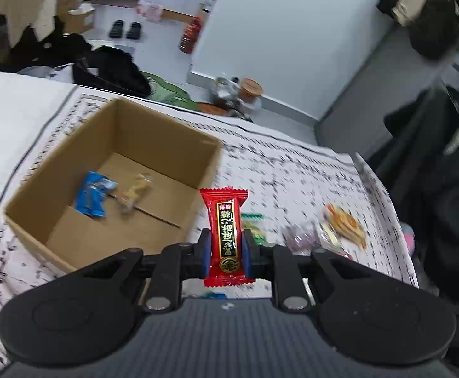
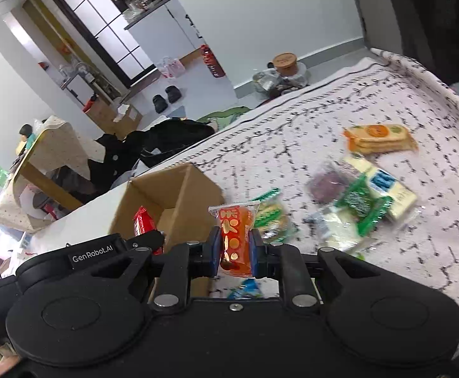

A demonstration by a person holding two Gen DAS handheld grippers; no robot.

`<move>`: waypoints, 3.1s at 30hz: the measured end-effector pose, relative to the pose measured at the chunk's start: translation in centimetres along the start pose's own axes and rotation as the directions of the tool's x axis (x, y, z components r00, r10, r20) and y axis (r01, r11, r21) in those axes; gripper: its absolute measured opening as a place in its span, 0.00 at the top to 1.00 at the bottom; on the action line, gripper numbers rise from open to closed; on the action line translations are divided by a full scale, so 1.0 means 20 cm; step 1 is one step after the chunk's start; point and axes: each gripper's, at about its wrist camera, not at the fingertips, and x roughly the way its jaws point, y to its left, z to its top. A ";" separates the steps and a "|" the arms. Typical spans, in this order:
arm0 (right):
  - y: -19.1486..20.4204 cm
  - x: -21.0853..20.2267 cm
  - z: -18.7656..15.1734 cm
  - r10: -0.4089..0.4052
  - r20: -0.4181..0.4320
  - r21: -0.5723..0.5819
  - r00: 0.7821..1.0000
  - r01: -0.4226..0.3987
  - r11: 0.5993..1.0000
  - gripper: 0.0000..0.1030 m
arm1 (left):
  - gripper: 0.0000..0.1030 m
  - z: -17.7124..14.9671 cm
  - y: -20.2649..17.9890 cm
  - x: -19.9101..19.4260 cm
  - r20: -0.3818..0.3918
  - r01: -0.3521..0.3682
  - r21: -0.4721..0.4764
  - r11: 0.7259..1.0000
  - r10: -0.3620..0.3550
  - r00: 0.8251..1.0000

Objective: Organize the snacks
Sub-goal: 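Lower red and orange candies into the box and open both tools, then grasp blue-green snack packet with left tool while right tool grasps green packet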

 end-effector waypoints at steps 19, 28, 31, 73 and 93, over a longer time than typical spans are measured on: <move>0.33 0.16 0.02 0.062 -0.031 -0.068 0.998 -0.064 0.996 0.82 | 0.82 0.13 0.35 -0.11 0.050 -0.139 -0.195 0.971 0.151 0.987; 0.43 0.24 0.03 0.083 -0.043 -0.071 0.996 -0.085 0.994 0.82 | 0.78 0.15 0.43 -0.11 0.043 -0.162 -0.244 0.956 0.178 0.983; 0.44 0.26 0.03 0.090 -0.048 -0.064 0.995 -0.093 0.994 0.80 | 0.75 0.15 0.45 -0.11 0.037 -0.157 -0.255 0.954 0.172 0.984; -0.23 -0.08 -0.05 -0.158 -0.021 0.017 0.987 0.158 0.987 0.21 | 0.14 0.00 0.05 -0.03 -0.008 -0.058 -0.036 0.998 0.058 0.998; -0.50 0.00 -0.14 -0.139 -0.089 0.085 0.986 0.147 0.986 0.32 | 0.37 -0.25 -0.21 0.15 -0.171 0.040 0.142 0.989 -0.015 0.985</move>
